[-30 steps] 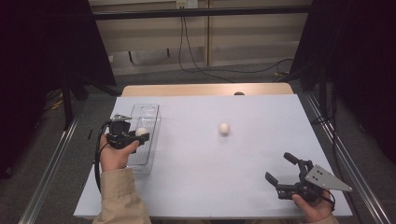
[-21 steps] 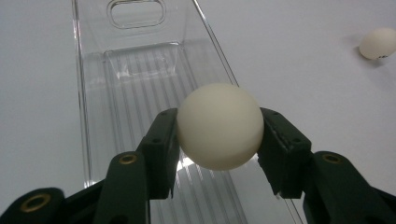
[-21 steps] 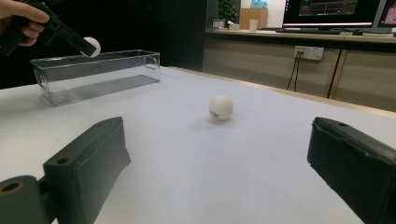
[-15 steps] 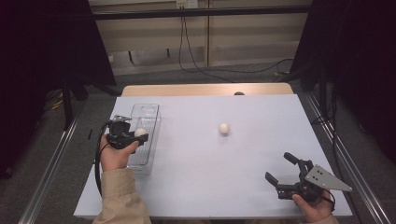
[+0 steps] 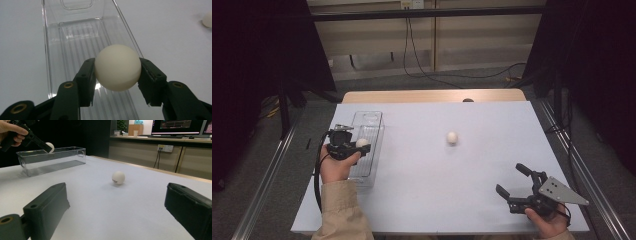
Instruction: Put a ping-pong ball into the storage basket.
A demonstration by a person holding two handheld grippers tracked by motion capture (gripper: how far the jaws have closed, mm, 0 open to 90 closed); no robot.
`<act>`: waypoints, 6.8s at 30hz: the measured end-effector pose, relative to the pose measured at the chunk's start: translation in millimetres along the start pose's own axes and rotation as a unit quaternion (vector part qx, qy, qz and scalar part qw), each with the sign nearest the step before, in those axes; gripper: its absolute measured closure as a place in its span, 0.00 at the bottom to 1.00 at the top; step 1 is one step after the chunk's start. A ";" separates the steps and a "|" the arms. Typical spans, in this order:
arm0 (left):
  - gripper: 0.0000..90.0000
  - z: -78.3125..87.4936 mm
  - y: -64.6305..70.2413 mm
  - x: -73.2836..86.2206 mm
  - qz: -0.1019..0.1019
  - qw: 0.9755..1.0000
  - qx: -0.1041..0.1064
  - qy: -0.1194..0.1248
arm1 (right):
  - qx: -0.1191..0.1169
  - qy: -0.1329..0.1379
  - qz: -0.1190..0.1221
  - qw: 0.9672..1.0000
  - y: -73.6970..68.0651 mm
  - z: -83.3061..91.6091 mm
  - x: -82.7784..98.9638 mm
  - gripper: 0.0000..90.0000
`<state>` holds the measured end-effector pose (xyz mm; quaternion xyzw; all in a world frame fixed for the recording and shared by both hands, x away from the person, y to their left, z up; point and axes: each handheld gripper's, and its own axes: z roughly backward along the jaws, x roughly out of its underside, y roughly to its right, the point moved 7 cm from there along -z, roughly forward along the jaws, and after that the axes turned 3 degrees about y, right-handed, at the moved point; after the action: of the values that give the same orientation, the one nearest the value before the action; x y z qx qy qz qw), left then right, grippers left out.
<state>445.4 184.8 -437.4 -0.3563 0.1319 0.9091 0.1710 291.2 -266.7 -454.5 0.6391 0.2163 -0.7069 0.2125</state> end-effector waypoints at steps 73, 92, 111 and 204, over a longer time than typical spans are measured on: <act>0.26 -8.4 51.9 -15.3 -0.039 0.998 0.045 0.007 | -0.001 -0.002 0.004 1.000 -0.3 -3.0 -0.3 0.05; 0.20 -20.6 79.1 -17.3 -0.058 0.995 0.076 -0.002 | -0.002 -0.002 0.004 1.000 -0.2 -3.1 -0.3 0.05; 0.16 -28.9 90.9 -18.1 -0.059 0.994 0.089 0.000 | -0.002 -0.004 0.004 1.000 -0.6 -3.5 0.1 0.05; 0.14 -68.0 146.7 -14.9 -0.119 0.987 0.107 0.003 | -0.003 -0.008 0.002 1.000 -0.6 -4.4 0.3 0.05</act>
<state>437.2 24.0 -458.1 -0.3516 0.1856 0.8620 0.3143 294.4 -263.7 -455.2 0.6335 0.2150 -0.7107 0.2176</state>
